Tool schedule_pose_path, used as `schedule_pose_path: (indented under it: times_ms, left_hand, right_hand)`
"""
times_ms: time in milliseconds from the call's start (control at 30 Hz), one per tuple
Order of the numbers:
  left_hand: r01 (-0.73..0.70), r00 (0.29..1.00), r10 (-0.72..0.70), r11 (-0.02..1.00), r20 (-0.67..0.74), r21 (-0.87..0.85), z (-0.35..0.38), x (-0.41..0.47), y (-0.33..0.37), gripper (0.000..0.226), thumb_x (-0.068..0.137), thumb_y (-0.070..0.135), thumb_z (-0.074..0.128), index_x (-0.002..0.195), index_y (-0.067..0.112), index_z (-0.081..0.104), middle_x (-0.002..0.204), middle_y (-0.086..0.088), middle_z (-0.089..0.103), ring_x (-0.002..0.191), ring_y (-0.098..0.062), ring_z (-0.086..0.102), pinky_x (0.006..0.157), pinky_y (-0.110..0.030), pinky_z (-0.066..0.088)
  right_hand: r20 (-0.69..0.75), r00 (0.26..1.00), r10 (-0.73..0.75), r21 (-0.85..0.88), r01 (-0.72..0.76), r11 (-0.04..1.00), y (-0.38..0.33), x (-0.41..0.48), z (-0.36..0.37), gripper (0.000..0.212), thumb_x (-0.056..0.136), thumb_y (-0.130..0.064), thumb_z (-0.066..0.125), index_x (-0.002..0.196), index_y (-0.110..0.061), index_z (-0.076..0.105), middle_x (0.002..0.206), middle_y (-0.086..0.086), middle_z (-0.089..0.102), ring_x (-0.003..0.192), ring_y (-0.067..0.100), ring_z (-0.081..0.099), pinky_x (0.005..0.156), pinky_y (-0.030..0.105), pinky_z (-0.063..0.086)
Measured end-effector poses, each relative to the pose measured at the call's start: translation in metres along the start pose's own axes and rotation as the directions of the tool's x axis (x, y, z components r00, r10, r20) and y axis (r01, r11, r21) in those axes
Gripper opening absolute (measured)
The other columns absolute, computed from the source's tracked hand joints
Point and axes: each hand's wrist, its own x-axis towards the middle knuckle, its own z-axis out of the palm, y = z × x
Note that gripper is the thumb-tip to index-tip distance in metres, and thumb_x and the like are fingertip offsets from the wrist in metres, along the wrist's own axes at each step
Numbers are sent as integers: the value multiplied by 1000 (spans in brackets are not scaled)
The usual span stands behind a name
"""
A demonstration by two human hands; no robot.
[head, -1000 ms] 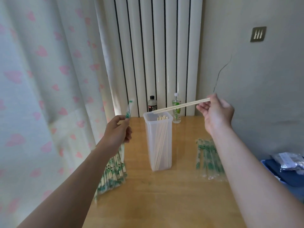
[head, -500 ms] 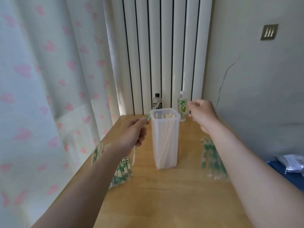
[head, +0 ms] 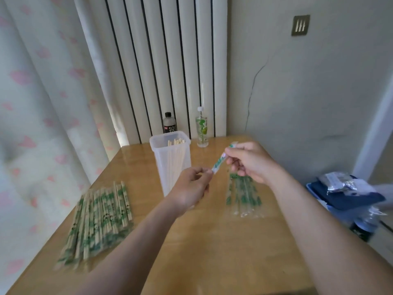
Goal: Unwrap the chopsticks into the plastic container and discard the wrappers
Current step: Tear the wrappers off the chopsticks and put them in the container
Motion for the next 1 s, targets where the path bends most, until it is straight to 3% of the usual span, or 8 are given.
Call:
schedule_pose_path:
  times_ms: [200,267,333,400,467,667,867,1000]
  left_hand:
    - [99,995,-99,982,-8,161,22,18,-17,27,102,28,55,90,6,66,65,-2,57,52,-16,48,48,-26,36]
    - [175,985,-174,976,-16,129,30,27,-21,23,101,27,54,96,8,66,77,-5,60,58,-16,56,47,-26,44]
    - [241,970,-238,968,-45,73,39,35,-27,20,100,26,54,98,9,66,89,-8,58,73,-21,60,52,-29,54]
    - [282,956,-279,959,-89,27,48,44,-34,18,99,23,55,96,10,67,90,-10,56,79,-24,58,57,-34,59]
    - [299,948,-298,954,-113,-8,56,53,-39,17,99,21,56,98,8,67,85,-10,57,76,-23,58,63,-40,62]
    - [284,952,-268,954,-148,98,78,88,-52,11,98,23,62,92,13,64,79,-6,62,64,-17,55,54,-25,48]
    - [255,964,-224,928,-140,273,98,111,-65,19,94,30,70,95,11,69,79,-1,66,68,-13,59,59,-25,47]
    - [211,977,-179,910,-119,357,103,117,-68,28,94,39,69,87,11,72,82,-6,71,79,-18,66,72,-30,52]
  right_hand:
    - [-220,973,74,71,-59,996,42,16,-34,26,103,-29,61,93,-7,73,72,3,65,48,13,52,40,25,31]
    - [-338,938,79,-56,-104,993,65,20,-47,29,105,-30,56,89,-9,69,75,5,67,51,17,52,44,25,33]
    - [-420,908,17,-353,-181,918,96,19,-63,33,103,-24,51,74,-9,58,71,10,61,58,26,50,54,29,32]
    - [-441,898,-15,-568,-266,779,130,13,-75,33,101,-20,47,71,-7,48,69,10,55,63,30,51,56,34,29]
    - [-437,898,-44,-659,-287,695,154,4,-80,31,103,-22,46,78,-5,54,71,10,59,66,31,56,53,35,30]
    - [-425,899,-104,-673,-237,701,161,1,-77,26,100,-20,51,74,-12,51,69,7,56,63,27,54,52,36,33]
    - [-405,911,-76,-702,-256,665,160,2,-79,29,101,-23,49,72,-15,47,67,5,53,61,24,50,51,36,30]
    - [-402,913,-71,-705,-260,660,160,3,-78,35,101,-24,49,68,-21,38,65,0,47,57,20,42,48,34,25]
